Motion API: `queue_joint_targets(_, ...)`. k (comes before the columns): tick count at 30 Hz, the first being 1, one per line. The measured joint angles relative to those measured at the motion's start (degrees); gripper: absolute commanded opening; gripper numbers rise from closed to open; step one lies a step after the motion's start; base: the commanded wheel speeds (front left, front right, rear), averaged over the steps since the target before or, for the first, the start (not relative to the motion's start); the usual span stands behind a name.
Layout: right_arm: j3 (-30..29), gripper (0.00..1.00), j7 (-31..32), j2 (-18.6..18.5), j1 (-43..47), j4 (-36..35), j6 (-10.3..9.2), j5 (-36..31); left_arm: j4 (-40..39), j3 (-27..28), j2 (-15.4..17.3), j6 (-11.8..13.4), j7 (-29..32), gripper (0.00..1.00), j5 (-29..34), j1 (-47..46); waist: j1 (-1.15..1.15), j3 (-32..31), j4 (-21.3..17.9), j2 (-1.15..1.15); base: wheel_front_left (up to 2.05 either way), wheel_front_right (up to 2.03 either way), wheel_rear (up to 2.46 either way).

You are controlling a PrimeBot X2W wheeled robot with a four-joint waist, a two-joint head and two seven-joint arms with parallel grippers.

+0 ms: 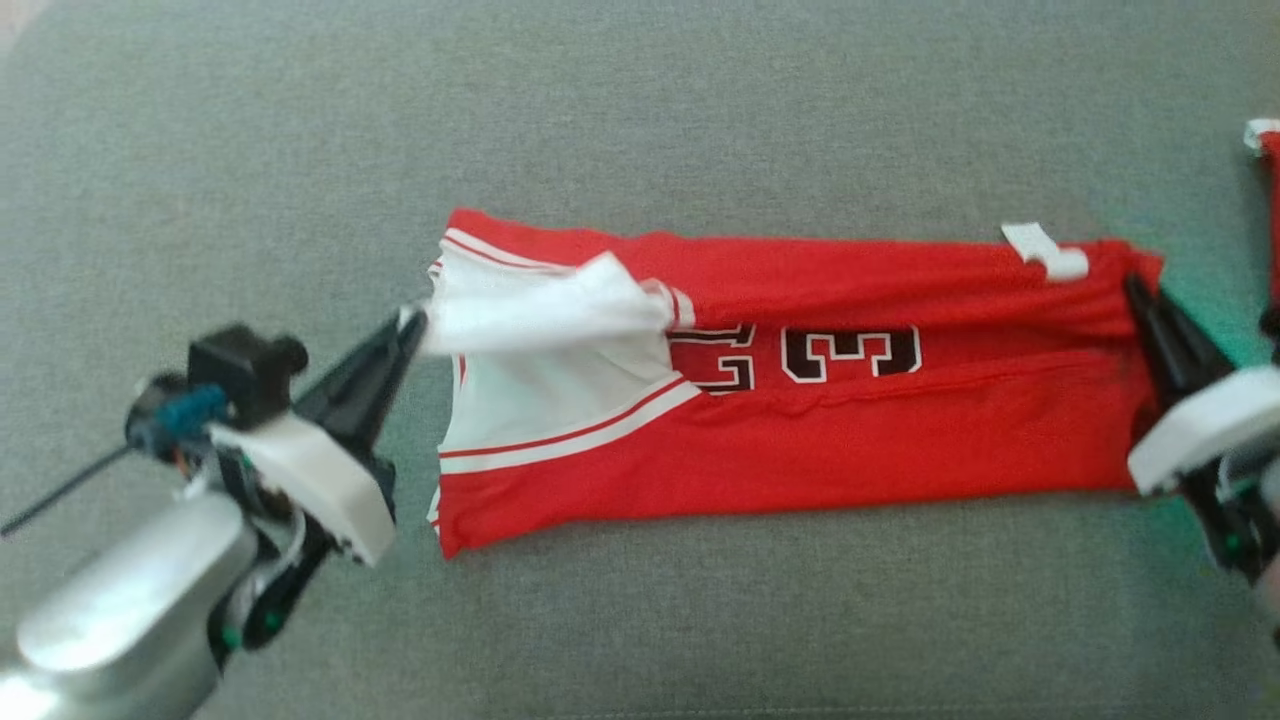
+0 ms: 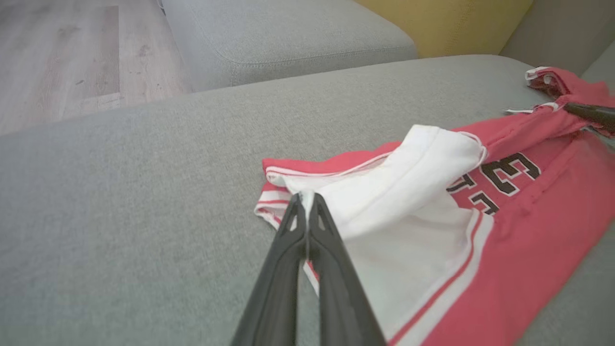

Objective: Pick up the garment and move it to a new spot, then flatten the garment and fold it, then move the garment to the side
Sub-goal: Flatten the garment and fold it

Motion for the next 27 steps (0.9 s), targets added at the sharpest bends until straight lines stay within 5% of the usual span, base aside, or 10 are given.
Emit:
queue_joint_targets(6, -4.00, 0.00, 0.01, 0.40, 5.48, -2.36, 0.00, -2.53, -3.08, -0.05, 0.63, 2.41, -1.23, 0.00, -1.94, 4.28, 0.01, -1.31, 0.14, 0.00, 0.00, 0.00, 0.00)
queue_joint_targets(7, -4.61, 0.39, 0.03, 0.59, 6.02, -2.59, 0.00, -2.91, -3.22, -0.05, 0.63, 2.75, -1.42, 0.00, -2.21, 4.94, 0.00, -1.57, 0.10, 0.00, 0.00, 0.00, 0.00)
queue_joint_targets(8, -5.44, 1.00, 0.07, 0.85, 6.56, -2.66, 0.00, -3.32, -3.21, -0.11, 0.57, 2.91, -1.56, 0.00, -2.49, 5.59, 0.01, -1.82, 0.07, 0.00, 0.00, 0.00, 0.00)
queue_joint_targets(9, -6.50, 1.00, 0.09, 1.20, 7.15, -2.59, 0.00, -3.74, -3.14, -0.19, 0.40, 3.31, -1.58, 0.18, -2.91, 6.35, 0.01, -2.06, 0.05, 0.00, 0.00, 0.00, 0.00)
queue_joint_targets(11, -9.55, 1.00, 0.09, 2.36, 8.40, -2.46, 0.00, -4.53, -2.52, -0.33, -0.30, 4.15, -2.61, 1.00, -3.48, 8.06, 0.01, -2.62, 0.01, 0.00, 0.00, 0.00, 0.00)
queue_joint_targets(19, -24.66, 1.00, 0.01, 9.40, 17.39, -6.80, 0.00, -11.26, 1.31, 4.52, -9.28, 11.61, -12.63, 1.00, -0.85, 15.54, 0.00, -6.02, -0.01, 0.00, 0.00, 0.00, 0.00)
queue_joint_targets(23, -33.78, 1.00, -0.10, 15.92, 23.58, -12.16, 0.00, -17.00, -0.60, 15.22, -17.25, 16.31, -12.70, 1.00, 11.99, 21.11, 0.00, -7.94, 0.33, 0.00, 0.00, 0.00, 0.00)
queue_joint_targets(27, -37.13, 1.00, -0.13, 21.37, 27.02, -12.89, 0.00, -20.36, -2.66, 20.81, -23.62, 17.82, -12.87, 1.00, 24.74, 28.47, 0.00, -9.77, 1.10, 0.00, 0.00, 0.00, 0.00)
